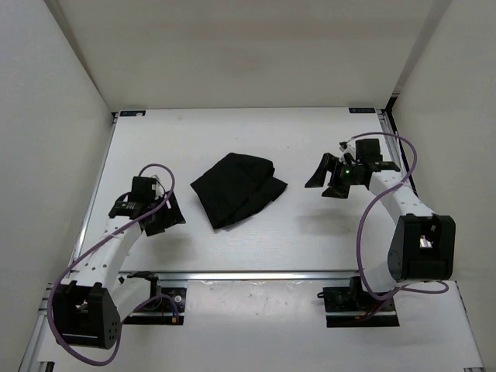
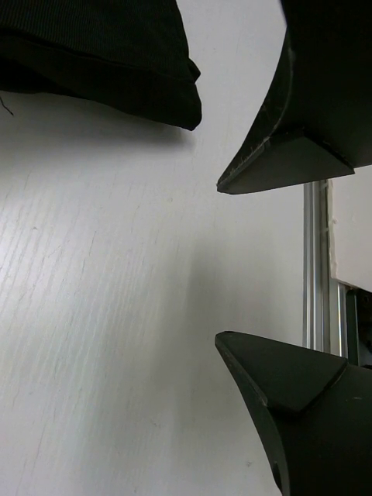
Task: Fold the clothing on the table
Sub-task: Fold the skirt
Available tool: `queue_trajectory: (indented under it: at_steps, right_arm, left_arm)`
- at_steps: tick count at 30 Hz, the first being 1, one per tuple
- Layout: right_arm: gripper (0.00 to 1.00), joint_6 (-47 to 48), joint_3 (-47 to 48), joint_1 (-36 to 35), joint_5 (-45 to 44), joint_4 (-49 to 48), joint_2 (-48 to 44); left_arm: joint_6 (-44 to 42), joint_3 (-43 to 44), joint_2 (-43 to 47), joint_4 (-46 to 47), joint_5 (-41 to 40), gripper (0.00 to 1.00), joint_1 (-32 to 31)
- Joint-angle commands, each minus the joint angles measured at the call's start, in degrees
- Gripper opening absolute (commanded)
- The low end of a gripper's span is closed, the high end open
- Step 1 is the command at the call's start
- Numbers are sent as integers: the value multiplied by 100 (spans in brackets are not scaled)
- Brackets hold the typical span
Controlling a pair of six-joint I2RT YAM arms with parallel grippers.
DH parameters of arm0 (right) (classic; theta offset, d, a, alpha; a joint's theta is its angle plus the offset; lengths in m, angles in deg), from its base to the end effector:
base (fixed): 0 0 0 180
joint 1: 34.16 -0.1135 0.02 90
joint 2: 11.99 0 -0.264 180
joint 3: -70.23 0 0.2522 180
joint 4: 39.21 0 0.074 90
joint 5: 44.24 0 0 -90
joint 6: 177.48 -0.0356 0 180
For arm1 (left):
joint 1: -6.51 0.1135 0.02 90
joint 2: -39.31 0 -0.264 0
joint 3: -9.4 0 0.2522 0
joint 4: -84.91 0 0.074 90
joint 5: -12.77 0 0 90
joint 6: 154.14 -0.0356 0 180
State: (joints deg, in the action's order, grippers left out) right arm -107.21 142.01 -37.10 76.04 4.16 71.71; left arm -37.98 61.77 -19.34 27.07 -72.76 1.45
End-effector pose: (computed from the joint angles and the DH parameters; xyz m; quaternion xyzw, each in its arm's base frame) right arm 0.2961 0.0332 0.2377 0.0574 0.9228 0.3010 0.2333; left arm 0.1802 -0.0187 0.2129 -0.1697 0.9590 -0.0968 0.2053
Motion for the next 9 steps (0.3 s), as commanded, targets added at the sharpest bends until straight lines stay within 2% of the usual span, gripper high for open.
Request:
queue_trajectory:
  at_steps: [1,9]
  right_arm:
    - [85,-171,-298,161,-23,-147,-222]
    - [85,-277,-494,268,338,-280,-258]
  left_arm:
    - [-57,-20,30,153,71,82,-48]
    - [-40,-3,38,119,27,84,-56]
